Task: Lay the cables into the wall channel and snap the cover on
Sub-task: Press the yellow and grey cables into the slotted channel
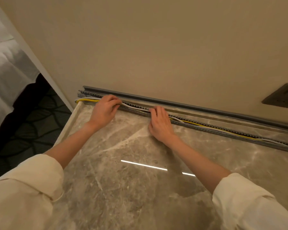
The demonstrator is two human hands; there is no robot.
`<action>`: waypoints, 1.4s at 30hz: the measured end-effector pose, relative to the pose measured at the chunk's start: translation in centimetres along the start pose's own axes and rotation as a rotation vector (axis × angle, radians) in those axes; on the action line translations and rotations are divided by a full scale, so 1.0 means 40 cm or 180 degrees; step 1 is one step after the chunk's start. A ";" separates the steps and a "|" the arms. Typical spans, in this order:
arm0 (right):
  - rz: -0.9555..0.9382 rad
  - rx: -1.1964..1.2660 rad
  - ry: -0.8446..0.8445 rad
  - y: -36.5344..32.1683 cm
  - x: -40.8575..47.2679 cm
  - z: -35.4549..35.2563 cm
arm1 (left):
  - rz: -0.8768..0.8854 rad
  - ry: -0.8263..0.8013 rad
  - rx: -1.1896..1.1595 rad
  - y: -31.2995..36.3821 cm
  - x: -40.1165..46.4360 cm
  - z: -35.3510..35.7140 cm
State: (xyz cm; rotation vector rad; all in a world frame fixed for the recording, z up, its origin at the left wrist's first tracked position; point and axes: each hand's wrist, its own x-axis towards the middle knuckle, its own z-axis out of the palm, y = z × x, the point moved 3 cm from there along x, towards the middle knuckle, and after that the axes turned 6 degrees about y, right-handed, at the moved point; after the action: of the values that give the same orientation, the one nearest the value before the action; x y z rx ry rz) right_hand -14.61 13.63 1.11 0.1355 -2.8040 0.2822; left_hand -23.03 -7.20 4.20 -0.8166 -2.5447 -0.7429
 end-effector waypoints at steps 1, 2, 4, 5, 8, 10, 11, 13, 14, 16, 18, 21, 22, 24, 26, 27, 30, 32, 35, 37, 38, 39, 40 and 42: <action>-0.0110 0.0068 -0.0021 -0.018 0.020 0.007 | -0.0043 0.0027 0.0058 -0.022 0.001 -0.019; -0.0221 0.0121 -0.0027 -0.035 0.040 0.013 | -0.0104 0.0032 0.0129 -0.046 0.004 -0.037; -0.0410 0.0200 0.0000 -0.066 0.083 0.022 | -0.0313 0.0030 0.0277 -0.103 0.011 -0.073; -0.0491 0.0246 0.0030 -0.081 0.105 0.027 | -0.0470 0.0051 0.0329 -0.134 0.013 -0.090; -0.0757 0.0342 0.0014 -0.117 0.171 0.046 | -0.1020 0.0133 0.0396 -0.227 0.009 -0.140; -0.0942 0.0330 -0.0075 -0.133 0.198 0.057 | -0.1321 0.0063 0.0404 -0.279 0.002 -0.161; -0.1030 0.0341 -0.0115 -0.140 0.210 0.064 | -0.1486 -0.0032 0.0412 -0.305 0.001 -0.169; -0.1186 0.0398 -0.0190 -0.150 0.226 0.075 | -0.1787 -0.0305 0.0394 -0.350 0.000 -0.174; -0.1247 0.0423 -0.0227 -0.153 0.230 0.080 | -0.1879 -0.0459 0.0377 -0.368 -0.001 -0.172; -0.1287 0.0454 -0.0308 -0.152 0.234 0.090 | -0.1983 -0.0787 0.0318 -0.390 -0.001 -0.162; -0.1256 0.0481 -0.0380 -0.147 0.234 0.098 | -0.2074 -0.1094 0.0143 -0.399 0.001 -0.146; -0.1202 0.0544 -0.0453 -0.142 0.230 0.106 | -0.2202 -0.1253 -0.0117 -0.411 0.011 -0.130; -0.1188 0.0573 -0.0472 -0.141 0.230 0.110 | -0.2245 -0.1289 -0.0164 -0.417 0.016 -0.126; -0.1162 0.0596 -0.0503 -0.137 0.230 0.120 | -0.2314 -0.1516 -0.0260 -0.427 0.024 -0.115; -0.1164 0.0566 -0.0532 -0.134 0.229 0.130 | -0.2340 -0.1869 -0.0346 -0.435 0.026 -0.105; -0.1168 0.0549 -0.0540 -0.132 0.230 0.134 | -0.2327 -0.1997 -0.0383 -0.439 0.028 -0.103; -0.1183 0.0546 -0.0545 -0.128 0.233 0.143 | -0.2175 -0.2133 -0.0452 -0.450 0.037 -0.108; -0.1189 0.0562 -0.0553 -0.126 0.230 0.149 | -0.2012 -0.2176 -0.0421 -0.455 0.048 -0.116; -0.1196 0.0567 -0.0532 -0.125 0.227 0.154 | -0.1927 -0.2086 -0.0389 -0.463 0.065 -0.133; -0.1194 0.0571 -0.0488 -0.125 0.227 0.154 | -0.1966 -0.1859 -0.0532 -0.464 0.077 -0.151; -0.1201 0.0566 -0.0469 -0.124 0.227 0.154 | -0.1948 -0.1700 -0.0573 -0.464 0.085 -0.162; -0.1208 0.0556 -0.0460 -0.124 0.227 0.155 | -0.1898 -0.1539 -0.0572 -0.462 0.094 -0.172; -0.1216 0.0547 -0.0458 -0.123 0.228 0.156 | -0.1837 -0.1401 -0.0559 -0.460 0.104 -0.180; -0.1224 0.0546 -0.0451 -0.122 0.228 0.157 | -0.1742 -0.1215 -0.0537 -0.453 0.119 -0.186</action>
State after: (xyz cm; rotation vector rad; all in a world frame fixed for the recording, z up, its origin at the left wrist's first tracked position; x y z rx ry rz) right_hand -24.52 6.99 -0.93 0.7500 -2.8083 0.4315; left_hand -36.55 -22.05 5.71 -0.3166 -3.1351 -1.0593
